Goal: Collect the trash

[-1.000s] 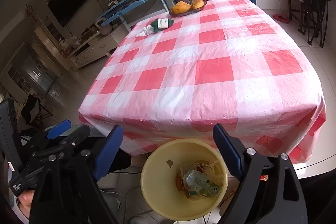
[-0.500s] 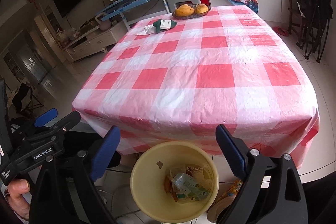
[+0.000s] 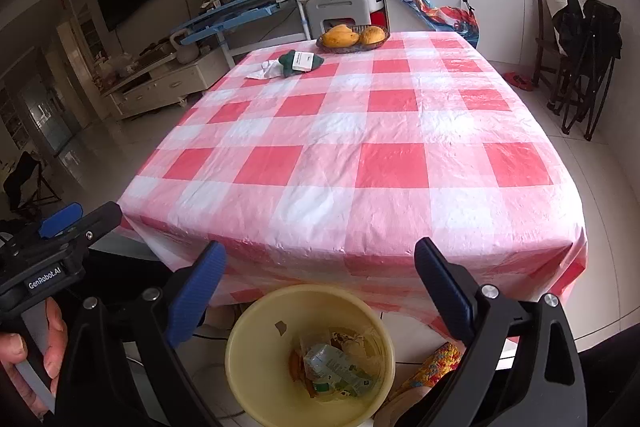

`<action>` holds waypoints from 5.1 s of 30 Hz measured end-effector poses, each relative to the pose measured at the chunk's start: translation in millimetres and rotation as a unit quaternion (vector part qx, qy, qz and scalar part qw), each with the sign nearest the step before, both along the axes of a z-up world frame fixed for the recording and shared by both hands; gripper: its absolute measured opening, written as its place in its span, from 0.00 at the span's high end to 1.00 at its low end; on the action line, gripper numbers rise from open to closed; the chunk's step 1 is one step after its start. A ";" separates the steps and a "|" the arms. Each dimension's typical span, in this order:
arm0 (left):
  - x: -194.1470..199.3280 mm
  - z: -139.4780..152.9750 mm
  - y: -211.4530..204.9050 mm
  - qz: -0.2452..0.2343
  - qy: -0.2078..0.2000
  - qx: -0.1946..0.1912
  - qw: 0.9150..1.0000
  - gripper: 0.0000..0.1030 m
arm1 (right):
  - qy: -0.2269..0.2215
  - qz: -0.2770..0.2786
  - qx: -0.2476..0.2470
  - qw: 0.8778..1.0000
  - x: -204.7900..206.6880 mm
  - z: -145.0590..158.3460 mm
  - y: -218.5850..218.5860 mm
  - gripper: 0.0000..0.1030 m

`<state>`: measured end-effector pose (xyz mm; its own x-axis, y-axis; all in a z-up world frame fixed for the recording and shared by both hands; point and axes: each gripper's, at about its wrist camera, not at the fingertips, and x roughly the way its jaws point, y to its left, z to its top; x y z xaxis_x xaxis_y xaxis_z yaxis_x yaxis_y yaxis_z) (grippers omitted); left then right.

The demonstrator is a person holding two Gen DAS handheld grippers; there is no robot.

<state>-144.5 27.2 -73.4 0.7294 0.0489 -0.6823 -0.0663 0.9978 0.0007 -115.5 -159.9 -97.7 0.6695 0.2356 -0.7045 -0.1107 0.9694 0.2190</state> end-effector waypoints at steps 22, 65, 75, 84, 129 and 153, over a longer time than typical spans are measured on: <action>-1.4 3.4 -3.6 -0.005 -0.008 0.007 1.000 0.11 | -0.005 0.001 -0.014 1.000 0.8 -0.1 5.2 0.10; -1.4 4.0 -2.3 -0.005 -0.008 0.008 1.000 0.11 | -0.003 0.004 -0.022 1.000 0.0 -4.1 7.0 0.10; -1.3 4.1 -2.2 -0.005 -0.008 0.008 1.000 0.11 | -0.003 0.005 -0.023 1.000 -0.1 -4.0 7.5 0.10; -1.2 4.1 -2.0 -0.005 -0.008 0.008 1.000 0.11 | -0.003 0.005 -0.024 1.000 -0.2 -4.1 7.4 0.10; -0.9 5.0 -0.2 -0.004 -0.007 0.004 1.000 0.11 | 0.000 0.007 -0.026 1.000 -0.2 -5.6 10.0 0.10; 90.1 50.9 46.3 0.066 -0.042 -0.065 0.995 0.09 | -0.014 0.087 -0.009 0.996 133.4 34.4 47.1 0.09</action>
